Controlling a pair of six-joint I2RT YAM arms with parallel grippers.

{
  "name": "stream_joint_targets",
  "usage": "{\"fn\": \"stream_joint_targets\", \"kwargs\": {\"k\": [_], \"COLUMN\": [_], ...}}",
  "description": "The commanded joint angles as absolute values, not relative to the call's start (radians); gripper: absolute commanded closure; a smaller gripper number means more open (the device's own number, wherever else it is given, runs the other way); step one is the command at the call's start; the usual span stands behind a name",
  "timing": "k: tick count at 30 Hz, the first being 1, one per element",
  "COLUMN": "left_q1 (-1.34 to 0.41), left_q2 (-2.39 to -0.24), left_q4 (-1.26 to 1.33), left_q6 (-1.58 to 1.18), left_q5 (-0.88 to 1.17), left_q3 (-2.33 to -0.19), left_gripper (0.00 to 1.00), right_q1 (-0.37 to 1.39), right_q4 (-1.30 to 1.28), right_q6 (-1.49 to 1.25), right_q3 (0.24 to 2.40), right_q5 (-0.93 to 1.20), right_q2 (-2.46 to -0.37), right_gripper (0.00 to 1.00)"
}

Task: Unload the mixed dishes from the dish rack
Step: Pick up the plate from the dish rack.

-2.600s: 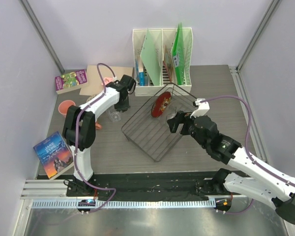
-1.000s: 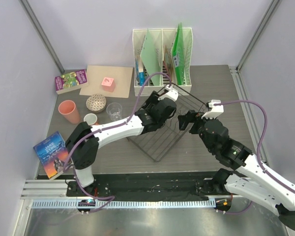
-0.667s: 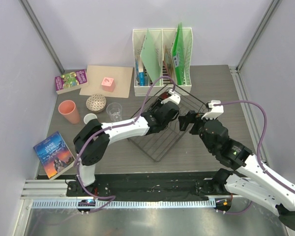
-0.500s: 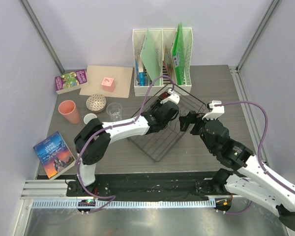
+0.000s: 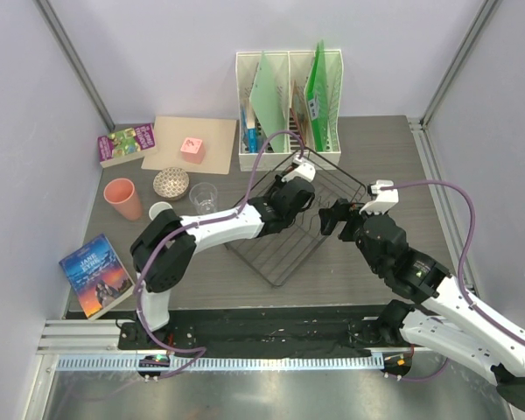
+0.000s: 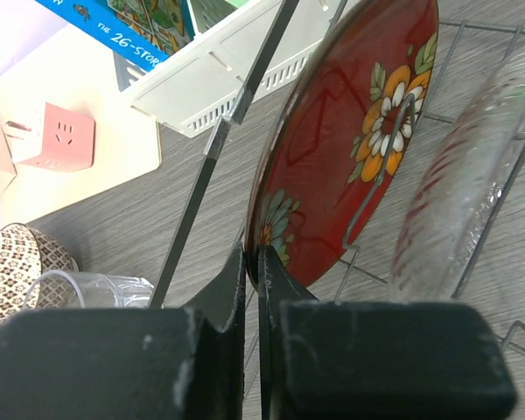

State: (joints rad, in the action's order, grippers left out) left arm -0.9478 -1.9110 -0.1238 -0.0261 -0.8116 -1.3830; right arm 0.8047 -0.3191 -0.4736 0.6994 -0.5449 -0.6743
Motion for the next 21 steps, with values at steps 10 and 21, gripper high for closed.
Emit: {"fn": "stream_joint_targets", "kwargs": {"k": [10, 21], "left_q1": [-0.951, -0.977], "left_q2": [-1.735, -1.649], "left_q4": [0.023, 0.071], "left_q6": [-0.005, 0.052], "left_q5": [-0.905, -0.922], "left_q3": [-1.276, -1.266], "left_gripper": [1.0, 1.0], "right_q1": [0.804, 0.802], "right_q4": [-0.307, -0.307], "right_q6": [-0.479, -0.479], "right_q3": [0.678, 0.678], "right_q5": [-0.598, -0.607], "right_q2": [-0.66, -0.673], "right_gripper": [0.07, 0.07]}}
